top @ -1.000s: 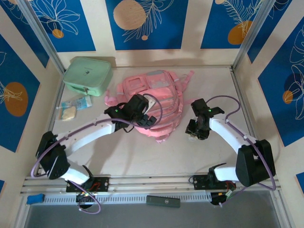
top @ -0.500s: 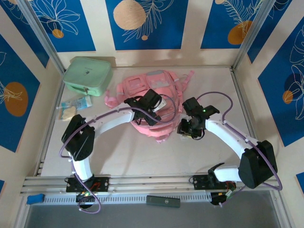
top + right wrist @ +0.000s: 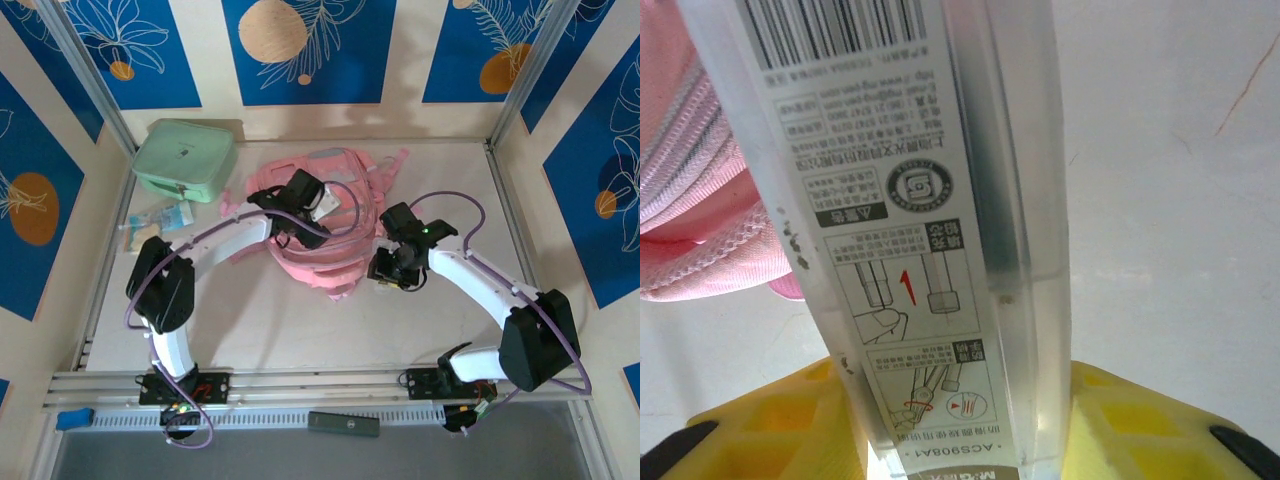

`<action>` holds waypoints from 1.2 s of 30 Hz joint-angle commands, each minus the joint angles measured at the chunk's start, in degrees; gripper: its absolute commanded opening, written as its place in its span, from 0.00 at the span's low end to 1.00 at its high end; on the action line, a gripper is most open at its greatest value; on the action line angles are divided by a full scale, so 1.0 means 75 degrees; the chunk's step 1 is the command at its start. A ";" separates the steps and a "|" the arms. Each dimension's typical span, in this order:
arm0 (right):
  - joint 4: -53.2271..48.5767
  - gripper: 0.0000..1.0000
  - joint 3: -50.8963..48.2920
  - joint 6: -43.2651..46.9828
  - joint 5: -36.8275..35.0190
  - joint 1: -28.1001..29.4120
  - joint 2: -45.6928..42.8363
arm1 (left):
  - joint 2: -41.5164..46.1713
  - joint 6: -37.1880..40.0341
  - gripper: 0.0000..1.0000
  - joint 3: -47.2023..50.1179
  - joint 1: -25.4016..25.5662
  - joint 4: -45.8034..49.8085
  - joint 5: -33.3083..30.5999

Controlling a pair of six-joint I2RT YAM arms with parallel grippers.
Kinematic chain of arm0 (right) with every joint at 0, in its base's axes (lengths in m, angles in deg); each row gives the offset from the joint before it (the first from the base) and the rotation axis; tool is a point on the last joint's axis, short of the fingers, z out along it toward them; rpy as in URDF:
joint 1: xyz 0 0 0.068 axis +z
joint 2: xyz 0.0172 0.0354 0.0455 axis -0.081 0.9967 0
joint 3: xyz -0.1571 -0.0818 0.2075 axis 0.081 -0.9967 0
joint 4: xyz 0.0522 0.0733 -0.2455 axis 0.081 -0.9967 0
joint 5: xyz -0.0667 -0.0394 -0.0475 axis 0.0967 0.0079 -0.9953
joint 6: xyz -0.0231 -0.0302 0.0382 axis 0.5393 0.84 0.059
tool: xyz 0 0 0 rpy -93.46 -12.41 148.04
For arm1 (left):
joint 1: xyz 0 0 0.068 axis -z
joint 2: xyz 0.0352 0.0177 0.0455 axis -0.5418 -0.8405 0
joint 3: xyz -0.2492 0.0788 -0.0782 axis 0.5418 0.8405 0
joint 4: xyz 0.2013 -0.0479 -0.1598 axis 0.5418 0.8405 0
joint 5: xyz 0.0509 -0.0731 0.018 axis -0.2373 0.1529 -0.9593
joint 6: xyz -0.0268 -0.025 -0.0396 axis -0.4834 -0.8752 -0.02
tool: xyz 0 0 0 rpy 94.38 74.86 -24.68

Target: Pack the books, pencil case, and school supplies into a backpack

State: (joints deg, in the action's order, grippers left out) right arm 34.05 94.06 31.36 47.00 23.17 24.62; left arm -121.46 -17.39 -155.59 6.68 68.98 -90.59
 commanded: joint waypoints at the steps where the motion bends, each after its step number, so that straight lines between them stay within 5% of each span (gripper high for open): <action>1: 0.0036 0.42 0.0196 -0.0072 0.0200 0.0053 0.0011 | 0.0092 0.0009 0.72 -0.0220 -0.0281 0.0114 0.0450; 6: 0.0049 0.42 0.0184 -0.0055 0.0207 0.0003 0.0026 | 0.0162 0.0088 0.74 0.0076 -0.0247 -0.0026 0.0916; 10: 0.0120 0.42 0.0105 -0.0066 0.0255 -0.0005 0.0057 | 0.0423 0.0258 0.85 0.0647 -0.0081 -0.0632 0.1083; 21: 0.0121 0.43 0.0126 -0.0031 0.0244 -0.0028 0.0129 | 0.0007 0.0492 0.87 0.0533 -0.0057 -0.1220 -0.0387; 30: 0.0072 0.42 0.0038 -0.0013 0.0252 -0.0110 -0.0071 | -0.0073 0.0212 0.70 0.0072 -0.0269 -0.0928 0.0025; 36: 0.0099 0.42 0.0008 -0.0008 0.0349 -0.0131 -0.0094 | -0.0383 0.0182 0.44 -0.0230 -0.0294 -0.0681 0.0073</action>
State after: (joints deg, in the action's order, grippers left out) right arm 35.30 94.06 31.21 48.07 22.49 25.55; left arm -122.75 -15.67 -154.65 5.83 63.32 -89.30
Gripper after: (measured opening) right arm 0.423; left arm 0.463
